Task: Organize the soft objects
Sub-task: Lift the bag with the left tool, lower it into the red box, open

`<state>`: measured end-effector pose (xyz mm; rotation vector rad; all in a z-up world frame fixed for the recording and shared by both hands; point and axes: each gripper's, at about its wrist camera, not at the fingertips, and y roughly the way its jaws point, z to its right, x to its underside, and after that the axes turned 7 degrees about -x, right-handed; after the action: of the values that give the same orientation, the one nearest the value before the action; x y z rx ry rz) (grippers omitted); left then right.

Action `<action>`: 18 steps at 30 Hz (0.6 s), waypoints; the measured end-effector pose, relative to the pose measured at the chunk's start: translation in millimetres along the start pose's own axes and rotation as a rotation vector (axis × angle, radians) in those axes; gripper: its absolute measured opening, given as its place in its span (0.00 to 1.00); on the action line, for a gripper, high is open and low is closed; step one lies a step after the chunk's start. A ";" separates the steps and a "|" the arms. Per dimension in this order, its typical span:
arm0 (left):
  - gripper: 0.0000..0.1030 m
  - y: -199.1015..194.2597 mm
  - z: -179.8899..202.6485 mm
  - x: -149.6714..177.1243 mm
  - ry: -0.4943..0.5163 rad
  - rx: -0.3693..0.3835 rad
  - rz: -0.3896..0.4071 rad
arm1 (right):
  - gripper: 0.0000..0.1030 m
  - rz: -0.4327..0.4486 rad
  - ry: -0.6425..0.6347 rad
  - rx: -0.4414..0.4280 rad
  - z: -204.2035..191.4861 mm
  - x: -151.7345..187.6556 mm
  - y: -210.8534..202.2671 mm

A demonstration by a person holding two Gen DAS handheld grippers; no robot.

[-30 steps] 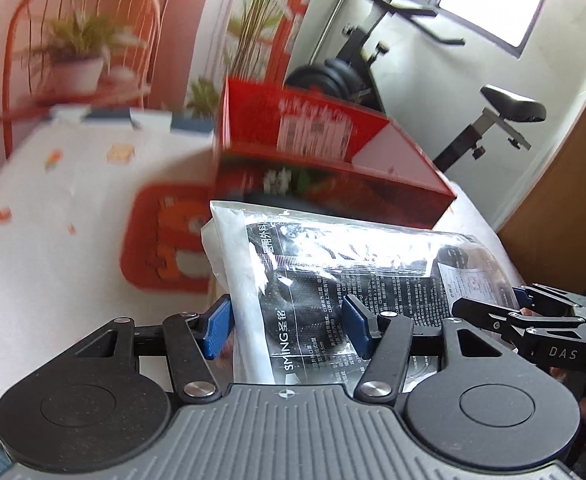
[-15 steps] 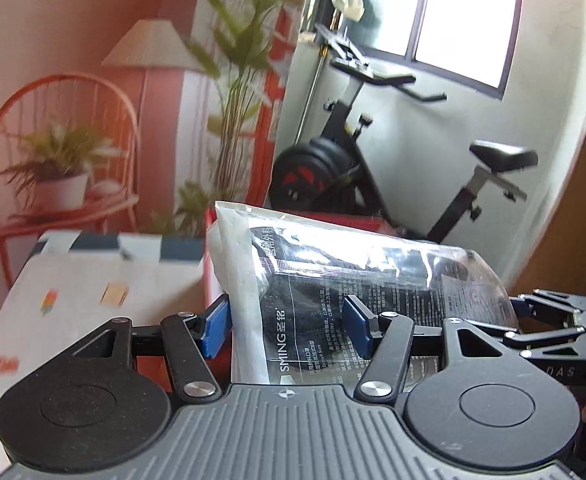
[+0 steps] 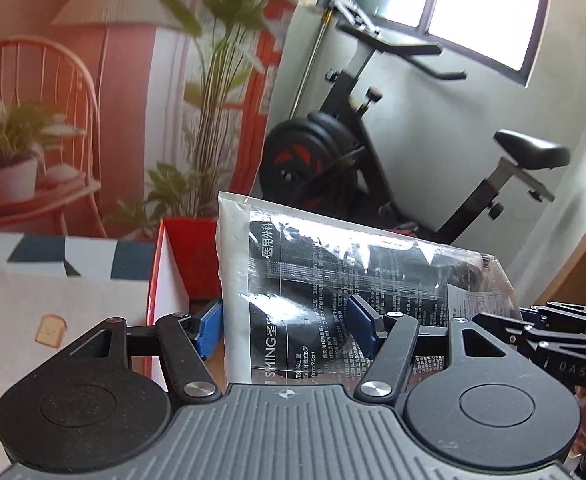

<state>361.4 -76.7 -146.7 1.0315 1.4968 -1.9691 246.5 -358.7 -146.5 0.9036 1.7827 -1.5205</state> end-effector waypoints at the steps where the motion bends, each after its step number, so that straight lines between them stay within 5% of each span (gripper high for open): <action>1: 0.64 5.1 -0.1 1.6 0.004 -0.006 -0.007 | 0.23 -0.010 -0.003 0.001 2.3 1.3 5.7; 10: 0.66 27.4 -7.0 6.2 0.089 -0.044 -0.071 | 0.13 -0.015 -0.003 0.057 8.8 17.0 33.4; 18: 0.67 29.7 -11.6 10.5 0.079 -0.042 -0.075 | 0.10 -0.142 -0.019 0.047 -1.5 22.8 60.6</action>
<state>380.0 -73.8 -174.4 1.0611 1.6341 -1.9597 282.9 -348.7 -199.1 0.7963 1.8378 -1.6611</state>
